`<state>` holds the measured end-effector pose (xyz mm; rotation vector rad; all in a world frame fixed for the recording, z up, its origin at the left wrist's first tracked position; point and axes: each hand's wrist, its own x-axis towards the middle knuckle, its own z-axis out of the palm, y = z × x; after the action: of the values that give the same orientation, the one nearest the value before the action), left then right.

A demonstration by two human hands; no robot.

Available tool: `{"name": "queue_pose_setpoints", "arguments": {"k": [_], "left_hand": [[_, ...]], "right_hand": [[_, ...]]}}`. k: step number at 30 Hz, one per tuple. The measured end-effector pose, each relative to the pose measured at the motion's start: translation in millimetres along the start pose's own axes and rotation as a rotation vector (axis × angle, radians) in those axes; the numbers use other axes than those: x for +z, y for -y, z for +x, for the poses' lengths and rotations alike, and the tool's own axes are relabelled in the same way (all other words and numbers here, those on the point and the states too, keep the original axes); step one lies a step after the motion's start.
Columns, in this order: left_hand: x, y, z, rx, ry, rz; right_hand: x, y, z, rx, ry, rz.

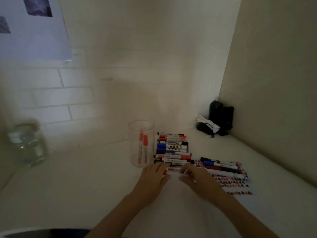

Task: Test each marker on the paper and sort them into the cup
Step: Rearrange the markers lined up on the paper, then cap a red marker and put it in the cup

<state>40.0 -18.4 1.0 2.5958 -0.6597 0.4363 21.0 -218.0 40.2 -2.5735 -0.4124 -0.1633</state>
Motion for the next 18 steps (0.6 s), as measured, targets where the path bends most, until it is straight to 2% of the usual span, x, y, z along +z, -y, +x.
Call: {"name": "queue_pose_setpoints", "arguments": {"k": [3,6,8,15,18], "left_hand": [[1,-18,4,-0.009,0.017,-0.150],[4,-40,7,-0.007,0.040,-0.272],[5,-55,8,0.006,0.065,-0.339],[2,-79,2,0.127,0.075,-0.385],[3,-81,4,0.160,0.080,-0.407]], "right_hand": [[-24,2,-15,0.071,-0.074,0.237],[-31,4,-25,0.312,-0.196,0.683],[-24,8,-32,0.422,-0.216,0.868],[-19,12,-52,0.314,-0.185,0.966],[-23,7,-58,0.290,-0.189,0.935]]}}
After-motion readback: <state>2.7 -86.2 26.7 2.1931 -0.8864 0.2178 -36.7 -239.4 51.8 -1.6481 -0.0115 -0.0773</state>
